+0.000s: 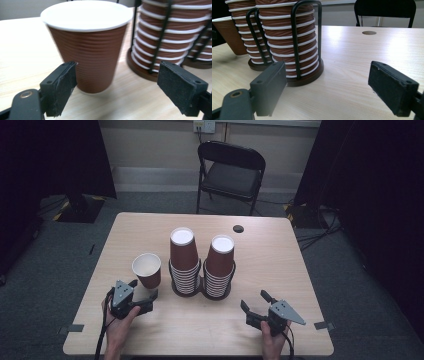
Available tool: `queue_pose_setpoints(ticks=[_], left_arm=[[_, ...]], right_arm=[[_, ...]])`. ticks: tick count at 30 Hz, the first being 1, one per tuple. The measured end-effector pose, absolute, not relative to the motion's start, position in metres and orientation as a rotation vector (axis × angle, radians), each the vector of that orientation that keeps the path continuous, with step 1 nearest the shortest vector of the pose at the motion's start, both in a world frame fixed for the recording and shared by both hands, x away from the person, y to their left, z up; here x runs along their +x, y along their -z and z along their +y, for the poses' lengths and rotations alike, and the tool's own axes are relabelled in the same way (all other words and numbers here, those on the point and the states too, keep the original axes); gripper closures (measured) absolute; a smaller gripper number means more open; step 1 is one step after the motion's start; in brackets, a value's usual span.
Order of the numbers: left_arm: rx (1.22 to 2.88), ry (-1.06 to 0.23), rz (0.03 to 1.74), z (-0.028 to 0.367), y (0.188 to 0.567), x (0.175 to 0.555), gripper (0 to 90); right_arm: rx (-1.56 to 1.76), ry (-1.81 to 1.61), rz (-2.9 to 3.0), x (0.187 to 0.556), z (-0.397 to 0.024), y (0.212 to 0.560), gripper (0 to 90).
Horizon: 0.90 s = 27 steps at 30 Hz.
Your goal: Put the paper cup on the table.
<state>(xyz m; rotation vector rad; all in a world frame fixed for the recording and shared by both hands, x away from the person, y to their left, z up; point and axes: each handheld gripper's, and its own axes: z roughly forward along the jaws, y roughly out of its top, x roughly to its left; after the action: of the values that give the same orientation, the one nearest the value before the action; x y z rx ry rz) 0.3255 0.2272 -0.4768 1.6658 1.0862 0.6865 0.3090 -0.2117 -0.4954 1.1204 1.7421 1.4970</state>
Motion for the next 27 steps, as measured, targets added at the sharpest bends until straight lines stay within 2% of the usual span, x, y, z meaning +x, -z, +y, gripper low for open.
queue_pose_setpoints(ticks=[15,22,25,27], left_arm=[[1.627,-0.589,0.961,0.182,0.482,0.302,15.7],[1.675,-0.605,0.921,0.162,0.490,0.301,15.9],[1.735,-0.659,0.892,0.153,0.495,0.301,16.5],[1.710,-0.646,0.886,0.154,0.495,0.301,17.4]], right_arm=[[1.117,-1.489,1.750,0.309,-0.211,0.495,14.4],[1.121,-1.479,1.756,0.309,-0.210,0.495,14.4],[1.126,-1.469,1.752,0.310,-0.210,0.495,14.2],[1.136,-1.463,1.751,0.310,-0.209,0.495,14.2]])
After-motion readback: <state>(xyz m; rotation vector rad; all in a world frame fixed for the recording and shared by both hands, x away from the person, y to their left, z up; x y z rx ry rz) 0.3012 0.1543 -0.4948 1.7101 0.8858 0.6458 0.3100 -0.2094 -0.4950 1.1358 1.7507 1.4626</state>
